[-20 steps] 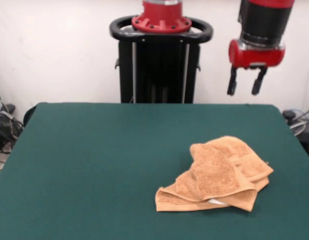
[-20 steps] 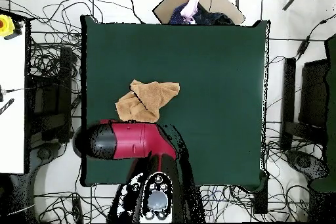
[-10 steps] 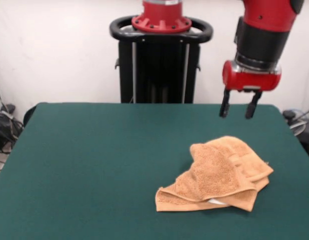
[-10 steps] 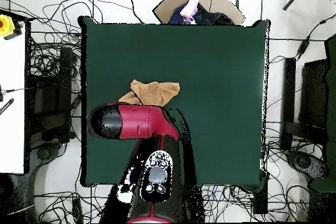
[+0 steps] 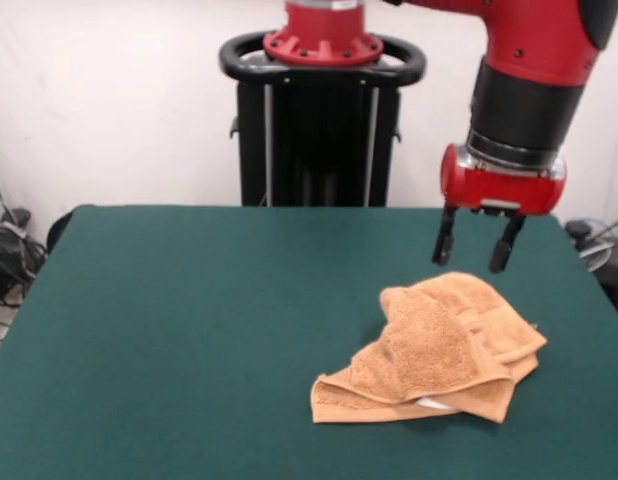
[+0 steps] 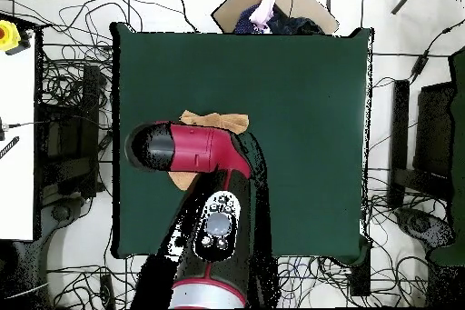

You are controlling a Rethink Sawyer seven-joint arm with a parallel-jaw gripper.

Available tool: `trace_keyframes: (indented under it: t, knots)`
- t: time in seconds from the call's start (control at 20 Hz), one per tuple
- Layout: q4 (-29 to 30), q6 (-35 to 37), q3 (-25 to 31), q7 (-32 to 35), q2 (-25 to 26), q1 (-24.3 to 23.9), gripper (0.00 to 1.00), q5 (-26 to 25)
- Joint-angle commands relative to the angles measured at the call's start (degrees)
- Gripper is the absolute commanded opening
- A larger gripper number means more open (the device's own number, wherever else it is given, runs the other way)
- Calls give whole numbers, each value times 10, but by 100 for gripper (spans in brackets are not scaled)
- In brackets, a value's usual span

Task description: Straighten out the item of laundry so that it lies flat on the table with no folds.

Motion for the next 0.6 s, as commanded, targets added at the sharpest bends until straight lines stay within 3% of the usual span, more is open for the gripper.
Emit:
trace_keyframes:
  t: [0.05, 0.6]
  knots:
    - [-33, -32, -8, 200, 56, 24, 100, 50]
    - [-40, -75, -18, 244, 107, 64, 100, 85]
